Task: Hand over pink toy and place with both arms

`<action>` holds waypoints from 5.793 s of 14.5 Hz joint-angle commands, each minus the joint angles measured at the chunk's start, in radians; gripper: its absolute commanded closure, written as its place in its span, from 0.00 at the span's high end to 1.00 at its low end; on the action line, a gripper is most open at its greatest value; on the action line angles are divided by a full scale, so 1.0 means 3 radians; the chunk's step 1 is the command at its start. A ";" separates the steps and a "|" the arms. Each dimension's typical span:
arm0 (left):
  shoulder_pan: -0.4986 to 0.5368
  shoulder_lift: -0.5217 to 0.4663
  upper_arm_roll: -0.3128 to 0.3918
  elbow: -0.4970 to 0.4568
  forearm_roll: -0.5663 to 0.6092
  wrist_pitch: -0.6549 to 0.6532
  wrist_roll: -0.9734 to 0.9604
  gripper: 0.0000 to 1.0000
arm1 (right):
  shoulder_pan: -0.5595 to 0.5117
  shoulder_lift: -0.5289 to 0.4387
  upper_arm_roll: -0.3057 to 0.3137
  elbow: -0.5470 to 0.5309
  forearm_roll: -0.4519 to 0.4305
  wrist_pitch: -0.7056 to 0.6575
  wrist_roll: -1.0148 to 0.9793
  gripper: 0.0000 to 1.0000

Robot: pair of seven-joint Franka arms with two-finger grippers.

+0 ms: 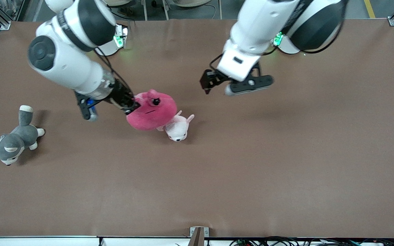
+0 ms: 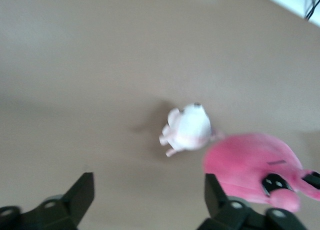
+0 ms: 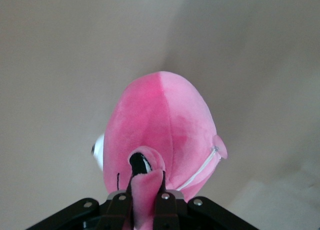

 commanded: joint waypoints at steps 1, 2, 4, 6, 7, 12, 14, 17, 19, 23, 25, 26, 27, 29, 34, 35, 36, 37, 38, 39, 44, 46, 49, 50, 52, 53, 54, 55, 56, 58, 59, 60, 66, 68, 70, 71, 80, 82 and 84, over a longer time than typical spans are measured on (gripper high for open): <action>0.0341 -0.0224 0.0004 -0.0058 0.0052 -0.0286 0.0466 1.00 | -0.0370 -0.0199 0.0056 -0.0518 -0.0067 0.0075 -0.0327 0.00; 0.0489 -0.0320 0.0004 -0.0058 0.0047 -0.0398 0.0665 1.00 | -0.0452 -0.0199 0.0056 -0.0620 -0.0067 0.0091 -0.0404 0.00; 0.0760 -0.0464 -0.0002 -0.0064 0.0037 -0.0669 0.1104 1.00 | -0.0616 -0.0210 0.0056 -0.0814 -0.0073 0.0162 -0.0603 0.00; 0.1016 -0.0592 -0.0002 -0.0074 0.0027 -0.0951 0.1493 1.00 | -0.0719 -0.0210 0.0056 -0.0988 -0.0073 0.0279 -0.0706 0.00; 0.1138 -0.0648 0.0003 -0.0094 0.0027 -0.1048 0.1662 1.00 | -0.0744 -0.0205 0.0056 -0.1080 -0.0073 0.0325 -0.0711 0.00; 0.1721 -0.0929 0.0004 -0.0273 0.0027 -0.1213 0.2404 1.00 | -0.0806 -0.0179 0.0056 -0.1398 -0.0343 0.0638 -0.0716 0.01; 0.1911 -0.0996 0.0004 -0.0380 0.0027 -0.1213 0.2645 1.00 | -0.0837 -0.0169 0.0056 -0.1398 -0.0379 0.0633 -0.0716 0.02; 0.2009 -0.0950 0.0004 -0.0391 0.0042 -0.1177 0.2763 1.00 | -0.0938 -0.0169 0.0056 -0.1378 -0.0466 0.0597 -0.1036 0.53; 0.2014 -0.0915 0.0009 -0.0381 0.0052 -0.1106 0.2763 1.00 | -0.1107 -0.0169 0.0061 -0.1357 -0.0471 0.0566 -0.1522 1.00; 0.1994 -0.0823 0.0009 -0.0370 0.0220 -0.1064 0.2748 1.00 | -0.1419 -0.0153 0.0056 -0.0735 -0.0487 -0.0020 -0.2917 1.00; 0.1953 -0.0817 0.0004 -0.0370 0.0287 -0.1024 0.2738 1.00 | -0.1455 -0.0123 0.0056 -0.0469 -0.0710 -0.0175 -0.3587 1.00; 0.1953 -0.0817 -0.0007 -0.0370 0.0287 -0.0942 0.2718 1.00 | -0.1445 -0.0123 0.0061 -0.0366 -0.0874 -0.0211 -0.3863 1.00; 0.1958 -0.0817 -0.0007 -0.0370 0.0287 -0.0901 0.2712 1.00 | -0.1440 -0.0123 0.0061 -0.0274 -0.0966 -0.0211 -0.4089 1.00; 0.1978 -0.0817 -0.0012 -0.0345 0.0282 -0.0901 0.2712 1.00 | -0.1450 -0.0123 0.0061 -0.0090 -0.1013 -0.0221 -0.4478 1.00; 0.2009 -0.0817 -0.0002 -0.0345 0.0231 -0.0901 0.2728 1.00 | -0.1476 -0.0123 0.0061 0.0315 -0.1110 -0.0467 -0.4618 1.00; 0.2009 -0.0817 0.0003 -0.0345 0.0231 -0.0901 0.2728 1.00 | -0.1476 -0.0118 0.0061 0.0406 -0.1126 -0.0487 -0.4623 1.00; 0.2014 -0.0817 0.0009 -0.0345 0.0231 -0.0906 0.2728 1.00 | -0.1471 -0.0118 0.0061 0.0498 -0.1126 -0.0568 -0.4618 1.00; 0.2014 -0.0812 0.0009 -0.0345 0.0231 -0.0906 0.2733 1.00 | -0.1476 -0.0118 0.0061 0.0610 -0.1126 -0.0665 -0.4628 1.00; 0.2009 -0.0792 0.0014 -0.0345 0.0231 -0.0906 0.2733 1.00 | -0.1476 -0.0118 0.0061 0.0708 -0.1116 -0.0757 -0.4658 1.00; 0.1994 -0.0761 0.0019 -0.0340 0.0231 -0.0911 0.2728 1.00 | -0.1445 -0.0112 0.0066 0.0709 -0.1116 -0.0814 -0.4679 1.00; 0.1316 -0.0766 0.0687 -0.0340 0.0231 -0.0926 0.2722 1.00 | -0.1461 -0.0199 0.0076 0.0607 -0.1070 -0.1080 -0.4684 1.00; 0.1018 -0.0766 0.0974 -0.0340 0.0231 -0.0926 0.2722 1.00 | -0.1461 -0.0393 0.0076 0.0398 -0.1070 -0.1009 -0.4684 1.00; 0.0981 -0.0776 0.1006 -0.0340 0.0231 -0.0926 0.2722 1.00 | -0.1440 -0.0633 0.0081 0.0193 -0.1075 -0.0998 -0.4684 1.00; 0.0981 -0.0776 0.1011 -0.0340 0.0231 -0.0926 0.2722 1.00 | -0.1435 -0.0700 0.0081 0.0142 -0.1075 -0.0998 -0.4684 1.00; 0.1017 -0.0792 0.1001 -0.0340 0.0231 -0.0926 0.2728 1.00 | -0.1389 -0.0843 0.0097 0.0019 -0.1105 -0.0973 -0.4684 1.00; 0.1017 -0.0792 0.1001 -0.0340 0.0231 -0.0926 0.2728 1.00 | -0.1369 -0.0894 0.0092 -0.0017 -0.1105 -0.0963 -0.4684 1.00; 0.1017 -0.0792 0.1001 -0.0340 0.0231 -0.0926 0.2728 1.00 | -0.1368 -0.0925 0.0092 -0.0028 -0.1110 -0.0963 -0.4684 1.00; 0.1017 -0.0792 0.1001 -0.0340 0.0231 -0.0926 0.2728 1.00 | -0.1368 -0.0961 0.0092 -0.0033 -0.1111 -0.0968 -0.4684 1.00; 0.1017 -0.0792 0.0996 -0.0340 0.0231 -0.0926 0.2728 1.00 | -0.1374 -0.0987 0.0092 -0.0033 -0.1111 -0.0973 -0.4684 1.00; 0.1017 -0.0792 0.0990 -0.0340 0.0231 -0.0926 0.2733 1.00 | -0.1384 -0.1043 0.0081 -0.0033 -0.1111 -0.0988 -0.4684 1.00; 0.1012 -0.0792 0.0990 -0.0340 0.0236 -0.0926 0.2733 1.00 | -0.1384 -0.1058 0.0081 -0.0033 -0.1111 -0.0988 -0.4684 1.00; 0.1012 -0.0792 0.0990 -0.0340 0.0236 -0.0926 0.2733 1.00 | -0.1384 -0.1063 0.0071 -0.0028 -0.1111 -0.0988 -0.4684 1.00; 0.1012 -0.0792 0.0990 -0.0340 0.0231 -0.0926 0.2728 1.00 | -0.1394 -0.1074 0.0061 -0.0017 -0.1105 -0.0973 -0.4684 1.00; 0.1017 -0.0792 0.0990 -0.0345 0.0231 -0.0926 0.2728 1.00 | -0.1394 -0.1084 0.0061 -0.0017 -0.1100 -0.0978 -0.4684 1.00; 0.1017 -0.0792 0.0990 -0.0345 0.0231 -0.0926 0.2728 1.00 | -0.1394 -0.1089 0.0061 -0.0017 -0.1080 -0.0978 -0.4684 1.00; 0.1017 -0.0787 0.0990 -0.0345 0.0231 -0.0926 0.2728 1.00 | -0.1394 -0.1094 0.0061 -0.0017 -0.1065 -0.0978 -0.4684 1.00; 0.1017 -0.0792 0.0985 -0.0345 0.0231 -0.0931 0.2748 1.00 | -0.1394 -0.1145 0.0061 -0.0023 -0.0968 -0.0998 -0.4684 1.00; 0.1017 -0.0792 0.0985 -0.0345 0.0196 -0.0931 0.2773 1.00 | -0.1384 -0.1145 0.0066 -0.0023 -0.0962 -0.1009 -0.4684 1.00; 0.1027 -0.0792 0.0990 -0.0345 0.0099 -0.0931 0.2814 1.00 | -0.1384 -0.1150 0.0066 -0.0028 -0.0962 -0.1029 -0.4689 1.00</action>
